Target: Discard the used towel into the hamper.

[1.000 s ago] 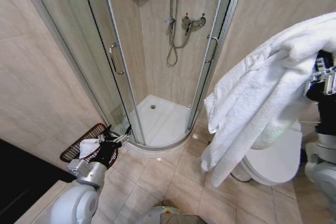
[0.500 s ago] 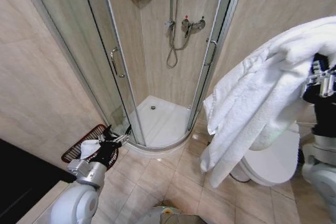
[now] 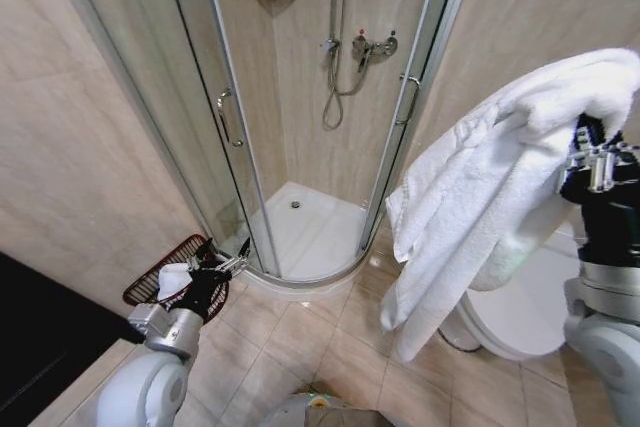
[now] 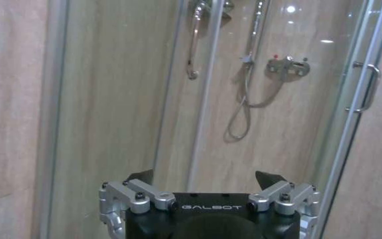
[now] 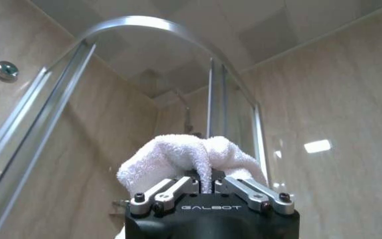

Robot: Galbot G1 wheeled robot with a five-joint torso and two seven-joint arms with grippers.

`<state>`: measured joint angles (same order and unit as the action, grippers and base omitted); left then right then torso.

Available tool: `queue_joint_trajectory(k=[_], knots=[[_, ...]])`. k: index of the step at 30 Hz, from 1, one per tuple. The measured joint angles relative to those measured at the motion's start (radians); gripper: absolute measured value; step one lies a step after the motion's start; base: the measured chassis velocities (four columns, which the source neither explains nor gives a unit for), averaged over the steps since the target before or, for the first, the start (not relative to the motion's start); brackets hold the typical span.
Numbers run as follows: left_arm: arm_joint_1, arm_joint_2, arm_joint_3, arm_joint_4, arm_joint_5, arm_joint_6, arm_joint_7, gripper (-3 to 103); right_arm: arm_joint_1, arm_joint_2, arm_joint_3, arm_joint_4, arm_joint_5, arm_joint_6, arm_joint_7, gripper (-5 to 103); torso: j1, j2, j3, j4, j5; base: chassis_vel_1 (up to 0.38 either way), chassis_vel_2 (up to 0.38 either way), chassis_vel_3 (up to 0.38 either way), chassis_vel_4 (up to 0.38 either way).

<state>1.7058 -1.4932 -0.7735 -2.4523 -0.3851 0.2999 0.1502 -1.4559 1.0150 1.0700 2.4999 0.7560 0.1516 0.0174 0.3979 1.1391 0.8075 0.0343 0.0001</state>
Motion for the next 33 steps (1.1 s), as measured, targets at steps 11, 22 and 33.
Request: queue_joint_trajectory(k=[11,22,33], knots=[[0.000,0.000,0.000,0.000,0.000,0.000,0.000,100,0.000,0.001,0.000,0.000,-0.008,-0.001,0.005,8,-0.002,-0.003,-0.002,0.0001,-0.0001,0.086,0.078,0.080,0.085],[0.000,0.000,0.000,0.000,0.000,0.000,0.000,100,0.005,0.002,0.000,0.000,-0.013,-0.005,0.004,8,-0.002,-0.005,-0.003,0.0001,-0.0001,0.116,0.122,0.121,0.122],[0.000,0.000,0.000,0.000,0.000,0.000,0.000,100,0.014,0.002,-0.006,0.000,-0.025,-0.010,0.006,8,-0.003,-0.006,-0.003,0.0004,-0.0002,0.094,0.106,0.085,0.091]])
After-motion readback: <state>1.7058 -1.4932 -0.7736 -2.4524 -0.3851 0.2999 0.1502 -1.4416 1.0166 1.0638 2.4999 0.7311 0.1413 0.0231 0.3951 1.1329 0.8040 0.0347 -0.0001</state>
